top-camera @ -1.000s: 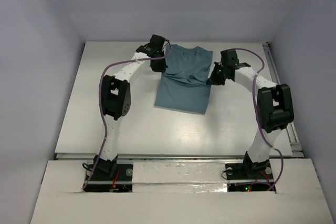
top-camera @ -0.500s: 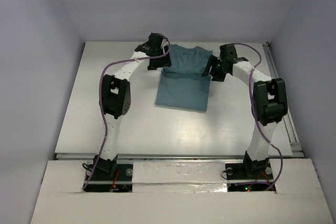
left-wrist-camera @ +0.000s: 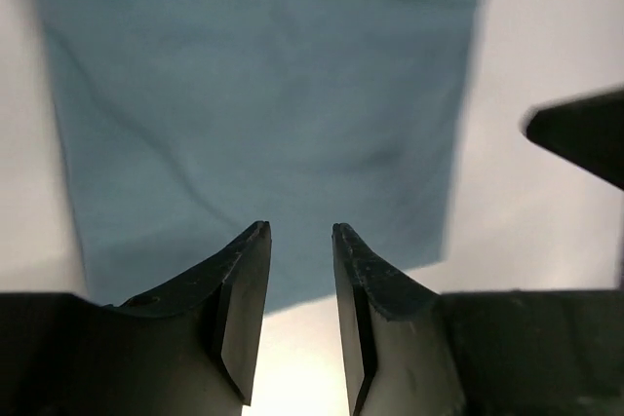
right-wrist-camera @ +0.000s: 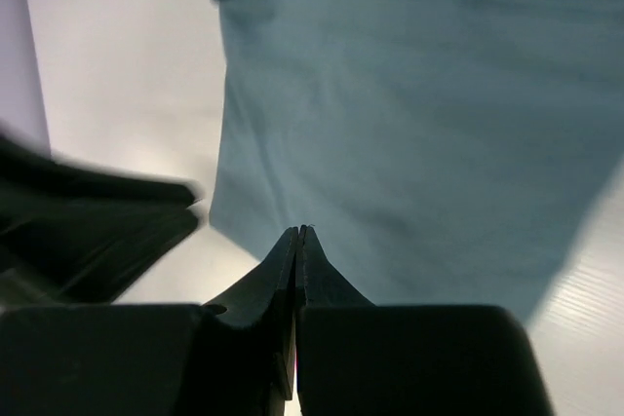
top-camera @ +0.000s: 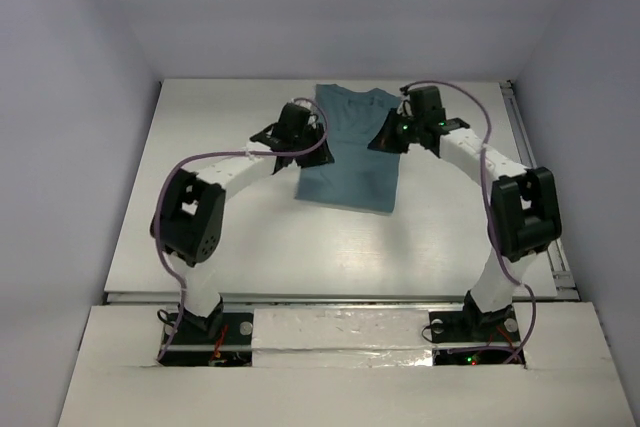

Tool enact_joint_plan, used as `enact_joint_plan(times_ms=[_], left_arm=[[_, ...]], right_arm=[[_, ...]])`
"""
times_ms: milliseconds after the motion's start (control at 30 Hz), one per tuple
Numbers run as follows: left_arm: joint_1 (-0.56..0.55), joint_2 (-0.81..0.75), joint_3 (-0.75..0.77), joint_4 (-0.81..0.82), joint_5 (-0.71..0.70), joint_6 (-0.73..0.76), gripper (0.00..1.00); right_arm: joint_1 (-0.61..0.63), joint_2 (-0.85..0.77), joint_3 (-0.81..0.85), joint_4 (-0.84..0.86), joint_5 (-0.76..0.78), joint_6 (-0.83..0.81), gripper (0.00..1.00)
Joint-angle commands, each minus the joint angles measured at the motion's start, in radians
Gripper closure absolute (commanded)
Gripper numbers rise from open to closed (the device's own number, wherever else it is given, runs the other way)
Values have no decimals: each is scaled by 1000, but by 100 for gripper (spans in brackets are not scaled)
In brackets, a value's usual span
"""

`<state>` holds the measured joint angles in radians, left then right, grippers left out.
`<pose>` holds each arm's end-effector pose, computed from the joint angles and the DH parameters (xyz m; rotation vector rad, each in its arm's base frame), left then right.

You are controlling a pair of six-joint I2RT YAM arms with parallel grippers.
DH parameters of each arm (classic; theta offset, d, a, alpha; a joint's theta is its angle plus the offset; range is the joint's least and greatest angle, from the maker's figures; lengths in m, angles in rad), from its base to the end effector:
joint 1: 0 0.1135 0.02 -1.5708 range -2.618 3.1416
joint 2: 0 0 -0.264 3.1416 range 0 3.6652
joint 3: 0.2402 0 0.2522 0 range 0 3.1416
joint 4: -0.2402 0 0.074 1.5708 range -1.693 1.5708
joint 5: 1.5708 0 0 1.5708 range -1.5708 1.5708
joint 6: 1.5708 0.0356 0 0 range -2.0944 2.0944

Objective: Fold and stack the t-shirts
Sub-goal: Fold the folded rectangular tshirt in 1/3 of the way, then grab one side of the 2/3 rectangular tshirt with both arms

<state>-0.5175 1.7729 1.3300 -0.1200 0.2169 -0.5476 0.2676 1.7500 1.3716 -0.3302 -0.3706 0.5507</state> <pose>0.3543 -0.2105 0.2633 0.1007 2.2401 -0.8367 0.3807 0.1177 0.2688 0.1314 2.3634 0.8371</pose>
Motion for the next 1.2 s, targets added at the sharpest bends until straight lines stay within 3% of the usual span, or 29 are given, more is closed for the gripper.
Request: enact_joint_plan(times_ms=[0,67,300,633,733,867,1067,1167], left_arm=[[19,83,-86,3,16,5,71],[19,60,-167,25,-5,-11,72],[28,11,-379,105,-7,-103,69],[-35,-223,-641,145,33,-233,65],[-35,-338,-544,35,-8,-198,64],[-35,-343,-364,-12,-45,-158,64],[33,-103,-143,72,-27,-126,70],[79,29,-66,97,19,-107,86]], right_arm=[[45,71,-38,88,-132,70,100],[54,71,-123,150,-166,110,100],[64,43,-400,204,-27,129,100],[64,-190,-656,155,78,72,100],[64,-318,-655,74,53,37,100],[64,-392,-615,14,30,26,100],[64,-411,-546,11,10,48,100],[64,-426,-540,16,-13,66,100]])
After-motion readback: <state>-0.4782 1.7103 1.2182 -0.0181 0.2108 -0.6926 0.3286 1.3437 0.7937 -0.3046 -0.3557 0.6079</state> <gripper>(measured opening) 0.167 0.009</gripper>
